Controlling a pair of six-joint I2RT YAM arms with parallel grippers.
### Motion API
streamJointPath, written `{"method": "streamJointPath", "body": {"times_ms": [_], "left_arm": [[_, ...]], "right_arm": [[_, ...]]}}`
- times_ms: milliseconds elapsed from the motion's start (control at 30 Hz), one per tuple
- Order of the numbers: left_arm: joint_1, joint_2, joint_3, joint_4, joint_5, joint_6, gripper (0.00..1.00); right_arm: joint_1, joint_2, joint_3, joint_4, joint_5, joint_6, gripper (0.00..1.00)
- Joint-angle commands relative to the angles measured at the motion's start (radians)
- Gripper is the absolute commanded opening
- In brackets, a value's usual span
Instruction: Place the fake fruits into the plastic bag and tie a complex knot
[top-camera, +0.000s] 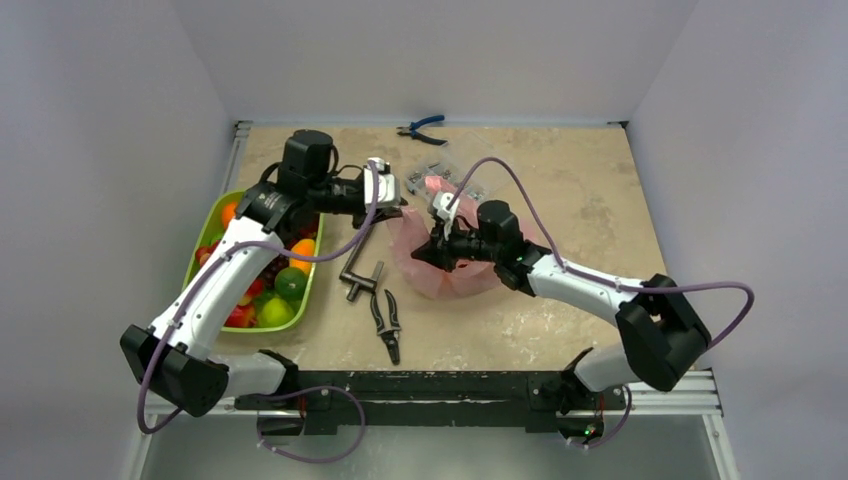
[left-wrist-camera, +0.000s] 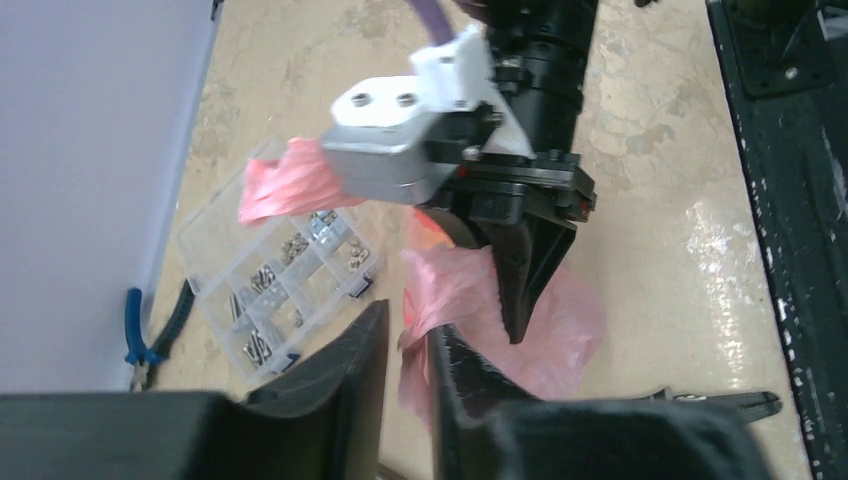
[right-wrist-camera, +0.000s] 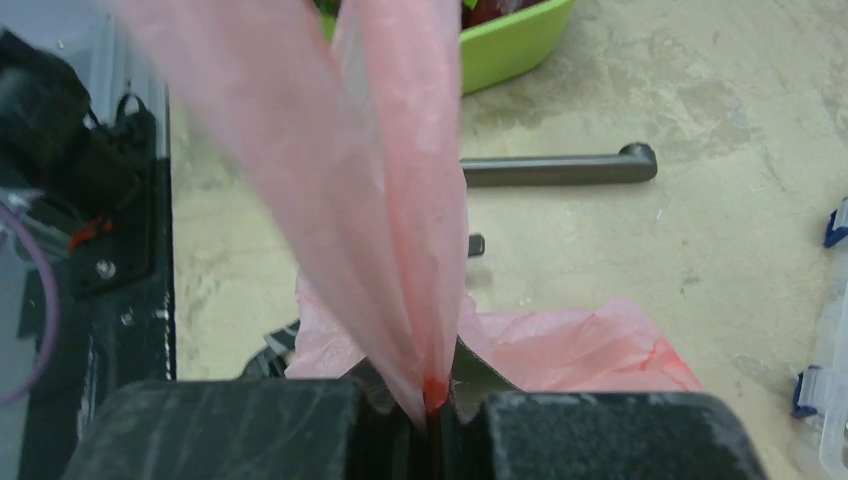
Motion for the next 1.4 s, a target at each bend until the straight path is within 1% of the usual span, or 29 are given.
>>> {"method": "streamJointPath", "body": {"times_ms": [0, 33, 67, 133, 167, 267, 400, 433, 467, 600, 633, 667, 700, 767, 800, 833, 900, 1033, 1067, 1100, 1167, 1233, 1267, 1367], "left_arm": [[0.072, -0.027, 0.089, -0.013, 0.054, -0.091, 0.36], [0.084, -0.028, 0.099, -0.06, 0.062, -0.085, 0.47], [0.096, -0.033, 0.102, -0.097, 0.068, -0.088, 0.57], [0.13, -0.044, 0.091, -0.135, 0.101, -0.122, 0.7], [0.149, -0.045, 0.088, -0.159, 0.125, -0.129, 0.75], [0.159, -0.027, 0.087, -0.206, 0.183, -0.197, 0.8], [0.157, 0.052, 0.114, -0.163, 0.276, -0.36, 0.8], [0.153, 0.073, 0.126, -0.156, 0.297, -0.374, 0.79], [0.14, 0.089, 0.133, -0.151, 0.288, -0.376, 0.76], [0.027, 0.078, 0.103, -0.111, 0.155, -0.308, 0.69], [0.005, 0.075, 0.087, -0.08, 0.129, -0.316, 0.64], [-0.011, 0.074, 0.079, -0.056, 0.112, -0.328, 0.57], [-0.015, 0.078, 0.078, -0.037, 0.11, -0.342, 0.48], [-0.009, 0.082, 0.096, -0.011, 0.123, -0.391, 0.13], [0.004, 0.078, 0.108, 0.0, 0.164, -0.413, 0.0], [0.023, 0.067, 0.108, 0.032, 0.213, -0.461, 0.0], [0.044, 0.035, 0.08, 0.14, 0.265, -0.57, 0.0], [0.043, -0.006, 0.017, 0.214, 0.271, -0.628, 0.0], [0.043, -0.005, 0.005, 0.213, 0.267, -0.632, 0.0], [0.042, -0.004, -0.008, 0.212, 0.259, -0.629, 0.0], [0.037, -0.006, -0.034, 0.218, 0.24, -0.627, 0.0], [0.034, -0.007, -0.05, 0.224, 0.218, -0.623, 0.0], [0.034, -0.006, -0.054, 0.228, 0.209, -0.62, 0.0], [0.034, 0.0, -0.055, 0.227, 0.187, -0.611, 0.0]], "right_arm": [[0.002, -0.06, -0.082, 0.068, -0.007, -0.108, 0.0], [0.002, -0.072, -0.098, 0.07, -0.005, -0.121, 0.0], [0.002, -0.084, -0.108, 0.068, 0.004, -0.135, 0.0], [0.002, -0.106, -0.128, 0.08, 0.009, -0.154, 0.0], [0.001, -0.114, -0.135, 0.088, 0.009, -0.164, 0.0], [0.001, -0.135, -0.149, 0.1, -0.004, -0.215, 0.0], [0.002, -0.151, -0.167, 0.128, -0.013, -0.279, 0.0], [0.0, -0.15, -0.165, 0.127, -0.018, -0.291, 0.0], [0.001, -0.151, -0.165, 0.13, -0.019, -0.295, 0.0], [0.001, -0.153, -0.16, 0.131, -0.037, -0.306, 0.0], [0.001, -0.152, -0.156, 0.125, -0.041, -0.305, 0.01], [0.001, -0.151, -0.154, 0.12, -0.046, -0.305, 0.02], [0.001, -0.152, -0.157, 0.118, -0.048, -0.306, 0.03], [0.001, -0.154, -0.171, 0.111, -0.05, -0.316, 0.03], [0.002, -0.152, -0.179, 0.102, -0.057, -0.322, 0.04], [0.001, -0.147, -0.188, 0.099, -0.063, -0.326, 0.04], [-0.005, -0.131, -0.211, 0.092, -0.053, -0.347, 0.04], [-0.035, -0.083, -0.211, 0.061, -0.065, -0.374, 0.04], [-0.04, -0.078, -0.2, 0.049, -0.073, -0.374, 0.07], [-0.042, -0.08, -0.176, 0.03, -0.079, -0.37, 0.12], [-0.045, -0.102, -0.127, -0.016, -0.093, -0.332, 0.34], [-0.045, -0.143, -0.086, -0.034, -0.107, -0.258, 0.59], [-0.046, -0.167, -0.07, -0.036, -0.109, -0.219, 0.66], [-0.043, -0.22, -0.045, 0.005, -0.124, -0.102, 0.83]]}}
